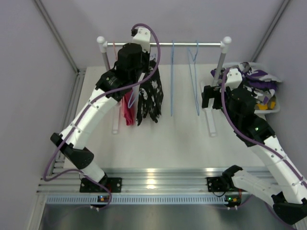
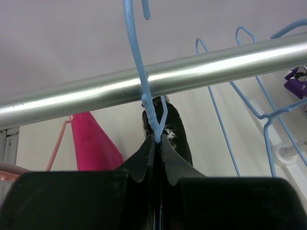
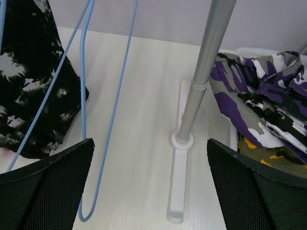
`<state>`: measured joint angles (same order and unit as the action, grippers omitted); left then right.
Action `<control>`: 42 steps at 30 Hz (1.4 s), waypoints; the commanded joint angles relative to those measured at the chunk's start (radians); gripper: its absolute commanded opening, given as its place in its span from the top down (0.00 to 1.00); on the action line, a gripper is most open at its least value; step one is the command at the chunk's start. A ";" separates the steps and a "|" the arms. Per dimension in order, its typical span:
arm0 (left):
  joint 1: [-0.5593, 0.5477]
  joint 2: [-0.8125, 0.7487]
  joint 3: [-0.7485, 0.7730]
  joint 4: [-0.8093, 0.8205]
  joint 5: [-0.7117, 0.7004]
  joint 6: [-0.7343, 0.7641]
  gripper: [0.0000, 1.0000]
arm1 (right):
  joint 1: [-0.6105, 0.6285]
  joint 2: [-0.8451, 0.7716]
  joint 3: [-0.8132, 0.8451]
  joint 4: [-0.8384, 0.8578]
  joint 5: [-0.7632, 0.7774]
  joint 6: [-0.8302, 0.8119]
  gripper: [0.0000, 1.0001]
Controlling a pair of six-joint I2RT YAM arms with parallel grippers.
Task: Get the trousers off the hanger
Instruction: Pick up the hanger from the clothesline.
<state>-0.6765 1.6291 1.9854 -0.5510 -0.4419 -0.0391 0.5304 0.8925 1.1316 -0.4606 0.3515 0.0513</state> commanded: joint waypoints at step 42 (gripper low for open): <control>-0.371 -0.354 -0.137 0.184 -0.274 0.108 1.00 | 0.466 0.009 0.031 0.092 0.013 0.113 0.01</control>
<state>-1.0206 1.3323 1.8572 -0.5728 -0.6586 0.0563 0.8600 0.8448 1.1301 -0.4389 0.2653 0.1482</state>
